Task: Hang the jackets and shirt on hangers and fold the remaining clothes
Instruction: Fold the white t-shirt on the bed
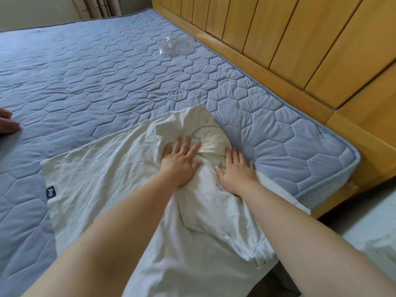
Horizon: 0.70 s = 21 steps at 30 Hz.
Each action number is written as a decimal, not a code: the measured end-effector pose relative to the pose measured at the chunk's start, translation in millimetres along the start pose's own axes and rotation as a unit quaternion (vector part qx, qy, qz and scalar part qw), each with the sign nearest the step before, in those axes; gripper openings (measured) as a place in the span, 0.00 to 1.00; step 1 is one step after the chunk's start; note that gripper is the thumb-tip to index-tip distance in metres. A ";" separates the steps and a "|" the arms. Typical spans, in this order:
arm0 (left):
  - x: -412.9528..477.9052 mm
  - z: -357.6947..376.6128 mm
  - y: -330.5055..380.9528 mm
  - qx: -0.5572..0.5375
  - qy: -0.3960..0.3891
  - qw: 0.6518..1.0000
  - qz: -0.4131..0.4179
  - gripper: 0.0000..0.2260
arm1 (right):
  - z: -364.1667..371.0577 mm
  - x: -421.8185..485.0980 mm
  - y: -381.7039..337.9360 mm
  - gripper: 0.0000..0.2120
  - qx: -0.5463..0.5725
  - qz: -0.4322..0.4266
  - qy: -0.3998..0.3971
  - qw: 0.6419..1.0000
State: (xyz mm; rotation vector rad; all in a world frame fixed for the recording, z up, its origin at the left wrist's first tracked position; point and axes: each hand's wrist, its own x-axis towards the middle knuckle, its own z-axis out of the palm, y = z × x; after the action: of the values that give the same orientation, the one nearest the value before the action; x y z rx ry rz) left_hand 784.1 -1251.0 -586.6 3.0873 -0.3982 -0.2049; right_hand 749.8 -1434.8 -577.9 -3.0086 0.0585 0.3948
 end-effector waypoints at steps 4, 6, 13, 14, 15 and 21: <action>-9.8 -20.7 25.4 0.011 0.059 0.998 0.032 0.28 | -4.7 -31.5 14.4 0.32 -0.066 -0.047 0.030 0.996; -30.6 -11.5 38.5 0.007 0.027 0.995 0.097 0.27 | 7.0 -57.6 30.4 0.30 -0.081 -0.062 0.041 0.994; -100.7 10.6 77.2 -0.040 -0.066 0.994 0.073 0.26 | 15.1 -101.7 48.1 0.28 -0.075 -0.032 0.024 0.996; -115.1 11.6 85.4 -0.044 -0.073 0.994 0.061 0.27 | 17.8 -110.9 47.6 0.28 -0.079 -0.035 0.025 0.996; -130.8 15.2 93.2 -0.051 -0.071 0.995 0.045 0.27 | 23.3 -120.0 47.5 0.28 -0.082 -0.038 0.031 0.995; -165.6 35.3 114.5 -0.053 0.045 0.997 -0.020 0.27 | 41.6 -124.5 50.8 0.28 -0.047 -0.041 0.088 0.994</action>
State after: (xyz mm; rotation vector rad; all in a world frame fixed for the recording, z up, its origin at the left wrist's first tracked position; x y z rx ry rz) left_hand 591.9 -1319.8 -596.2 2.9887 -0.3126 -0.0832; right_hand 616.3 -1477.7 -590.7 -3.1186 -0.0728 0.1285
